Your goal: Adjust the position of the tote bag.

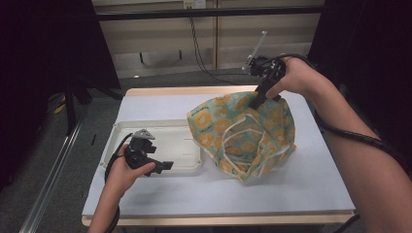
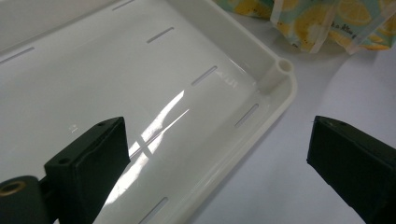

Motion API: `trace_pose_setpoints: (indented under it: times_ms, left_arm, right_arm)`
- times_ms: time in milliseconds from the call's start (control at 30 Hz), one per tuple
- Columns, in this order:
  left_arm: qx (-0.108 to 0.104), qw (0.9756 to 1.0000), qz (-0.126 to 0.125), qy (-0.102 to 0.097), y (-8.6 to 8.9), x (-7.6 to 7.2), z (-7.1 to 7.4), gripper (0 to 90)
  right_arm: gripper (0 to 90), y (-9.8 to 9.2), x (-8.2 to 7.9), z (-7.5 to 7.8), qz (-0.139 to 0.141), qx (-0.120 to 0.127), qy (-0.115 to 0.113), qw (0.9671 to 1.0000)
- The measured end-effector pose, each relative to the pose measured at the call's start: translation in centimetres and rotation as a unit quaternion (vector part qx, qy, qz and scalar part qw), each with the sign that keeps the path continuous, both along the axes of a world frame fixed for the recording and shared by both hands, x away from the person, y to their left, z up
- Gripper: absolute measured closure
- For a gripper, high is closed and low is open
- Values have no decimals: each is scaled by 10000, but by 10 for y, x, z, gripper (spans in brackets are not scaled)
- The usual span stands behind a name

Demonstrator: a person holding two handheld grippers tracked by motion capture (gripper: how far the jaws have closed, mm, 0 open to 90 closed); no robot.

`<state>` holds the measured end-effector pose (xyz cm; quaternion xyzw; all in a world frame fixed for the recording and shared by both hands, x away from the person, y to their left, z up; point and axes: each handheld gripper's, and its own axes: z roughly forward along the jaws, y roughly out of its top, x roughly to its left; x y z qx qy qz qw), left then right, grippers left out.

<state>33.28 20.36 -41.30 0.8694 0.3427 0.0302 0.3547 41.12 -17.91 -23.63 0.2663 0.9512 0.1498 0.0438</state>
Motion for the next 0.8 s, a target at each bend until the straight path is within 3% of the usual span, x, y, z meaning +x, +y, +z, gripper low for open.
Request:
trace_pose_setpoints:
  times_ms: [67,167,333,500,567,600,800]
  left_arm:
    - [-40,10000,-25,8,-2,0,1,52]
    - [-68,9999,-70,25,-6,1,3,51]
    - [-140,9998,-148,16,-13,3,10,48]
    - [-321,9993,-195,-83,-21,6,17,37]
    - [-317,9991,-276,-78,-24,8,21,38]
    - [-287,9991,-258,-168,-26,8,23,40]
    - [-311,9980,-460,-301,-36,12,38,46]
  right_arm:
    - [357,-4,-2,2,-351,35,175,9992]
    - [342,-12,-6,5,-323,16,94,9994]
    - [320,-25,-16,10,-544,-14,11,9985]
    - [322,-40,-24,9,-595,26,-25,9982]
    - [322,-43,-27,9,-638,-22,-1,9980]
    - [323,-44,-29,8,-618,-60,-31,9981]
    - [326,-46,-35,3,-566,13,-28,9984]
